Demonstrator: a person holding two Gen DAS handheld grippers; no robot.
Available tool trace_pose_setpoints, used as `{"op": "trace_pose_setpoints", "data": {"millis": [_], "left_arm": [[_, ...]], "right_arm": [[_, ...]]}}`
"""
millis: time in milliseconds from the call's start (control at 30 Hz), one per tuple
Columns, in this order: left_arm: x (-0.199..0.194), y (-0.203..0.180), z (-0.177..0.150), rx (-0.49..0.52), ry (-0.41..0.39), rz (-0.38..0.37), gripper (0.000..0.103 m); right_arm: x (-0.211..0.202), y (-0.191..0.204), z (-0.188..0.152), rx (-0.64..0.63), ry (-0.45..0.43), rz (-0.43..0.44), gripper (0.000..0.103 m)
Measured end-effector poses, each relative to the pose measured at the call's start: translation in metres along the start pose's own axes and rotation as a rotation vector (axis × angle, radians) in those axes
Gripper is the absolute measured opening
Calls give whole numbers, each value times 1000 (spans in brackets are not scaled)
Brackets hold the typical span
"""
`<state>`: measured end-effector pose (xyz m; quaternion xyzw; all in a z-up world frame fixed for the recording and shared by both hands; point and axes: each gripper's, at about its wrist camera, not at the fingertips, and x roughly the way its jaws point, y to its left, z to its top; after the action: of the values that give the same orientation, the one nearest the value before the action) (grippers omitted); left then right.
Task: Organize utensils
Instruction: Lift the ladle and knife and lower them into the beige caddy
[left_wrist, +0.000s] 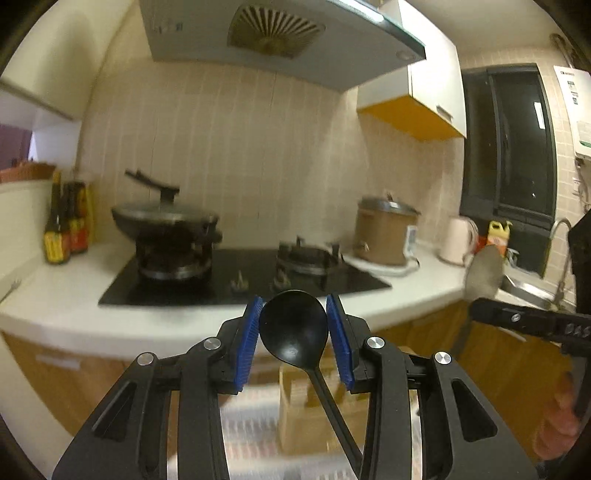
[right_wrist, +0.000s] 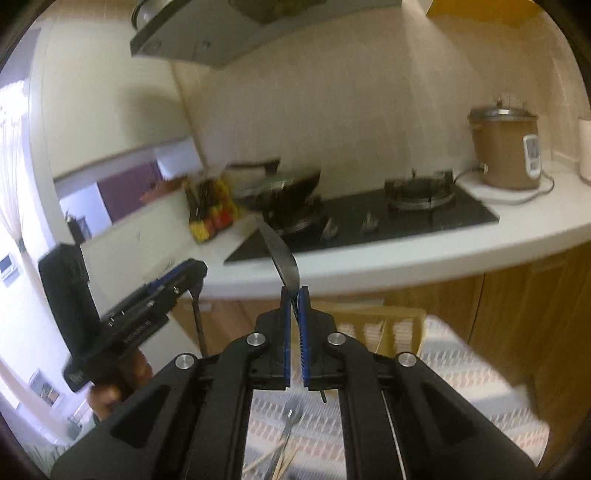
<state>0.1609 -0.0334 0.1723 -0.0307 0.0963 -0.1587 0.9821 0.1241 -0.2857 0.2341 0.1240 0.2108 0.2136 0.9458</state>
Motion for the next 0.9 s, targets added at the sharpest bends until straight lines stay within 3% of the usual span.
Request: {"op": "trace_pose_setpoints", "data": {"millis": [200,367,600,700,800,833,867,900], "left_arm": [[48,-14,-1,61,-105,113,34],[85,-15,-25,80,-82,155,34],[98,-9,-52,101,-16,148,36],[90,-1,-53,65,21,99,56],[77,6,-54,40,57,60,56],[71,9,-54,30,74,48,57],[63,15,-55,16,103,32,57],[59,18,-56,9,121,23,58]], "right_arm": [[21,-37,12,1,-55,-101,3],[55,-58,-14,-2,-14,-158,3],[71,-67,-44,8,53,-172,3],[65,-65,-48,19,77,-179,6],[52,-65,-56,56,101,-166,34],[46,-64,-57,65,98,-170,51],[41,-63,-58,71,91,-167,59],[32,-60,-60,80,82,-161,59]]}}
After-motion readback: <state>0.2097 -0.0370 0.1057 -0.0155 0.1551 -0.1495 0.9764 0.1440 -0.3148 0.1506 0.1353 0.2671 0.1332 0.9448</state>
